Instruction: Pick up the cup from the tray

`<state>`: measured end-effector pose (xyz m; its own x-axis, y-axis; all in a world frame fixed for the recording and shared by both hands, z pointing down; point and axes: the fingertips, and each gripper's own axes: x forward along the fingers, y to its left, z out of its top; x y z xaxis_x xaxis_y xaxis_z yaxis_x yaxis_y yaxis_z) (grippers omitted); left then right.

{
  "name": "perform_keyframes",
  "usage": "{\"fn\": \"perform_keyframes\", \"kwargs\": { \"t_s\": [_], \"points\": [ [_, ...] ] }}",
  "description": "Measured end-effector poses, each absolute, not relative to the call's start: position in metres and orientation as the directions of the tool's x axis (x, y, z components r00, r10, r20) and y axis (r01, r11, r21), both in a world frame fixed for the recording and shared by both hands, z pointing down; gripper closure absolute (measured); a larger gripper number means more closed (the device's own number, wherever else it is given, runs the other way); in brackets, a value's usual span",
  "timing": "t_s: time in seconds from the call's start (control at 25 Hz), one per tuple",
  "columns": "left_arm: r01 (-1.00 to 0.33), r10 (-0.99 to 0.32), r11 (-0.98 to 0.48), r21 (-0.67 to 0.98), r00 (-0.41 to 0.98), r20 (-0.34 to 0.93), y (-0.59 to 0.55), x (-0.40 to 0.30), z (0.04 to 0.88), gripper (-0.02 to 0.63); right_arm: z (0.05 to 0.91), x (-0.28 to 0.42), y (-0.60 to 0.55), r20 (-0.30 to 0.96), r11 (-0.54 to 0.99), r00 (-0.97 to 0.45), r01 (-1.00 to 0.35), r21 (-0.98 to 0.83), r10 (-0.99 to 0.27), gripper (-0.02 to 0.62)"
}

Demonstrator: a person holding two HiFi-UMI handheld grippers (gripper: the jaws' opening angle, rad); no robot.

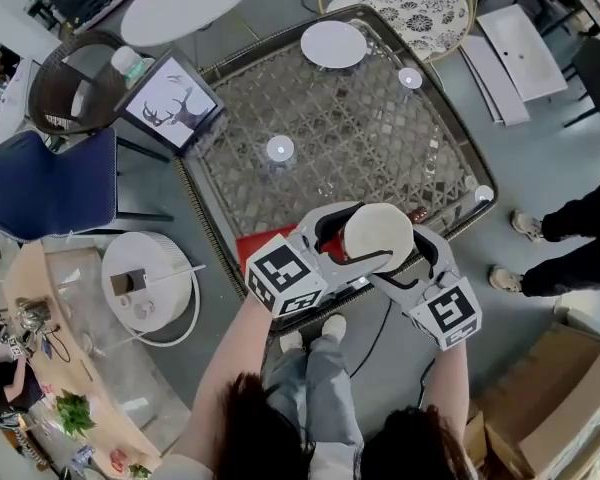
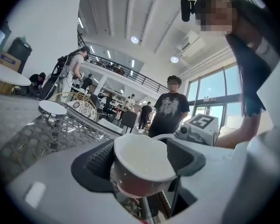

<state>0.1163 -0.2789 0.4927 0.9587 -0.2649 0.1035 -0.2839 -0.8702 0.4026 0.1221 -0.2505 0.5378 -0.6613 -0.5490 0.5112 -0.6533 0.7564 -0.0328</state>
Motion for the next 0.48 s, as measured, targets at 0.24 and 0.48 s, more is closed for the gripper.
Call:
{"fn": "perform_keyframes", "kwargs": {
  "t_s": [0.24, 0.48],
  "points": [
    [-0.322, -0.274, -0.876, 0.360, 0.945, 0.181, -0.309, 0.143, 0.517, 0.264, 0.561, 0.143, -0.279, 0.490, 0.714, -0.633, -0.699, -0.029, -0.600, 0.161],
    [-0.283, -0.228, -0.906, 0.314, 0.953, 0.201, -0.303, 0.143, 0.530, 0.264, 0.576, 0.144, -0.279, 0.480, 0.757, -0.673, -0.652, -0.028, -0.562, 0.161]
  ]
}}
